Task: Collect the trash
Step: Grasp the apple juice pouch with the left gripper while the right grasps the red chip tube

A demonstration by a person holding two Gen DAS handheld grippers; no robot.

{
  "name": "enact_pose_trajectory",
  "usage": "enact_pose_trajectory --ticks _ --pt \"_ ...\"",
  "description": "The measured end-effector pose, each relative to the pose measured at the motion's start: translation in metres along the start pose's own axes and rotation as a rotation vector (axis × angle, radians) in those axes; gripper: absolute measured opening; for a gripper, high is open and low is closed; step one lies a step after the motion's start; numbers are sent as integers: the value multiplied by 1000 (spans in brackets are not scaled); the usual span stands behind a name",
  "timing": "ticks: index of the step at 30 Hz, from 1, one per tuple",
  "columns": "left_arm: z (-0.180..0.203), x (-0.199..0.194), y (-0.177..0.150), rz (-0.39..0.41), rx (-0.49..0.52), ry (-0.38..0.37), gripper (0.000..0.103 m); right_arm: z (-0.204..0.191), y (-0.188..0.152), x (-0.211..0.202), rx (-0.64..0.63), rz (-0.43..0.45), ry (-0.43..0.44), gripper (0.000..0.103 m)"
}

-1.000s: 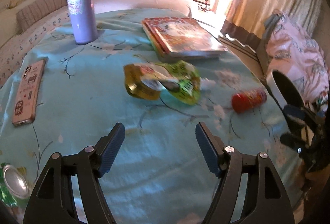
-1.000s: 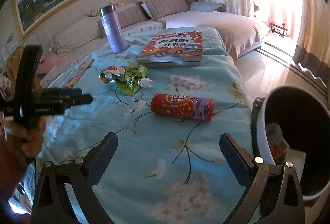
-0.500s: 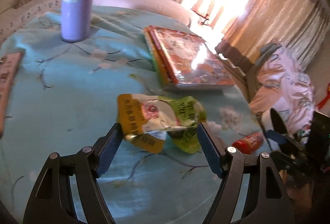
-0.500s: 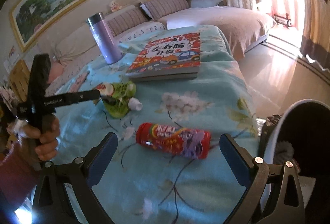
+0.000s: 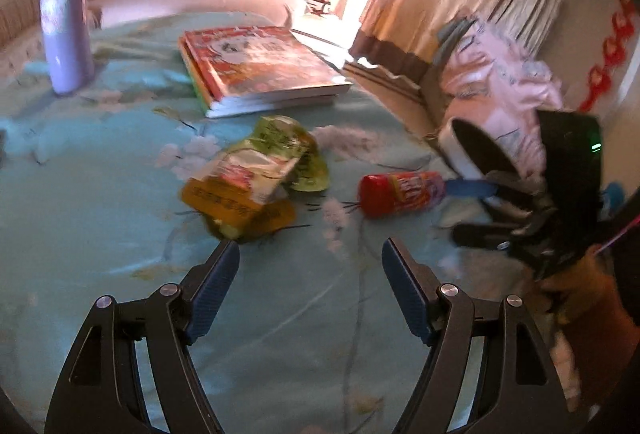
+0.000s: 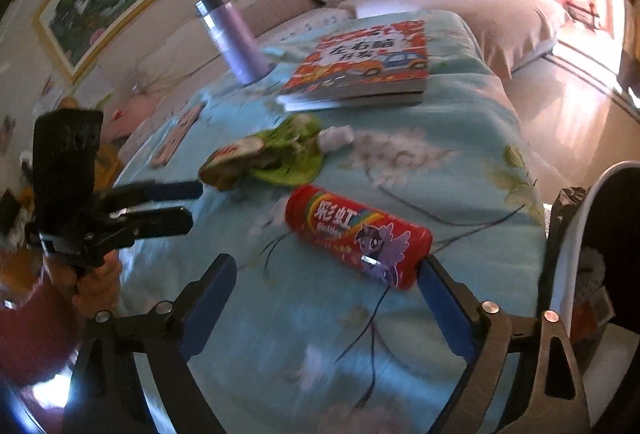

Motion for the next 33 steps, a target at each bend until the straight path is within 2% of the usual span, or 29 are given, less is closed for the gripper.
enact_pose_trajectory --ticks 3,5,10,15,17,18,19,21,24,33 --pt "-9 4 9 0 59 102 76 -1 4 -10 -73 22 -48 92" --pt "-13 10 16 0 88 141 76 -1 10 -8 -118 26 -71 93" --pt "-18 28 30 -16 153 169 79 -9 17 12 -232 6 -75 93" --pt "-18 63 25 -124 235 210 78 -12 13 36 -292 -52 -78 89" --pt "-18 75 20 -157 229 192 78 -9 7 44 -303 -86 -98 78" --pt "-19 76 18 -161 217 181 72 -6 4 47 -305 -101 -117 66" --pt "-19 76 18 -156 204 174 71 -4 1 47 -304 -108 -132 52" --pt "-20 72 20 -134 176 162 60 0 -3 42 -284 -88 -156 40" --pt "-20 62 17 -126 126 150 49 5 -5 29 -198 -67 -165 36" --pt "18 23 -2 -58 22 101 48 8 -23 -25 69 56 -149 31"
Point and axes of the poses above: each gripper's, at about its wrist camera, not at the fingertips, and x roughly the way its jaws point, z to its right, y to its top, the point moved 6 cm from there along x, roughly the way its jaws point, and after that the axes turned 14 degrees about z, right-handed, at the moved point
